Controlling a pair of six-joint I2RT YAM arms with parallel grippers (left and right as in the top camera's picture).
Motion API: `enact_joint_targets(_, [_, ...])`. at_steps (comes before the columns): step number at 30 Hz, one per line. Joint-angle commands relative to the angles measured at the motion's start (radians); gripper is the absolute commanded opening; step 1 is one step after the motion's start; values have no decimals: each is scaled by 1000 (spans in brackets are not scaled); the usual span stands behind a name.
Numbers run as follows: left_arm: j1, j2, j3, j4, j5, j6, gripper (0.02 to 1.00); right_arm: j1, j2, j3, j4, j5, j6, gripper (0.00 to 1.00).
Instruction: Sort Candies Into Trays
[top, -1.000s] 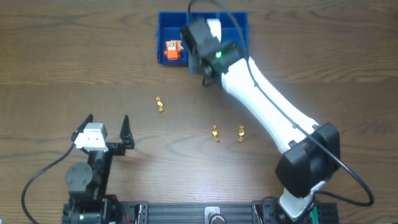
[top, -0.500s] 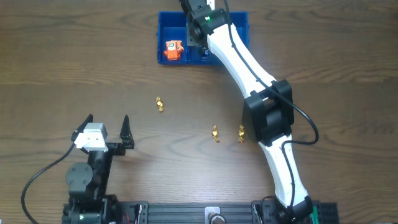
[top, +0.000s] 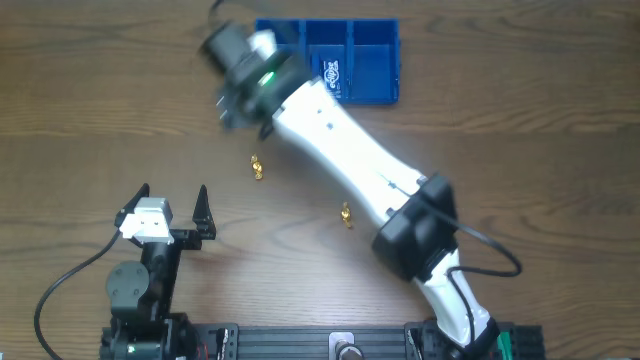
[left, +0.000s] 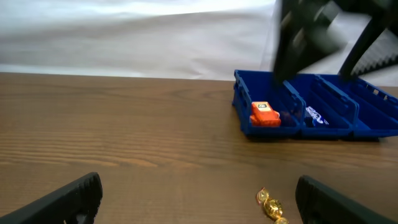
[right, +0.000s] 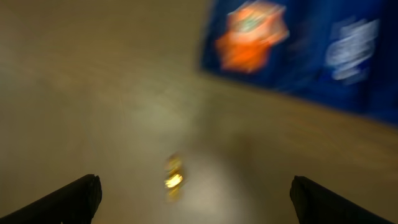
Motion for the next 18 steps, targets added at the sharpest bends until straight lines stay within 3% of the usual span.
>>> enact_joint_targets(1, [5, -6, -22, -27, 21, 11, 998, 72, 18, -194, 68, -58, 134, 998])
enact_joint_targets(5, [5, -6, -22, -27, 21, 11, 996, 78, 38, -323, 162, -61, 172, 1000])
enact_joint_targets(13, [5, -6, -22, -27, 21, 11, 998, 40, 118, -327, 245, -57, 168, 976])
enact_joint_targets(16, [5, -6, -22, -27, 21, 11, 998, 36, 146, -327, 251, -61, 171, 932])
enact_joint_targets(18, [5, -6, -22, -27, 21, 11, 998, 36, 149, -327, 251, -67, 172, 851])
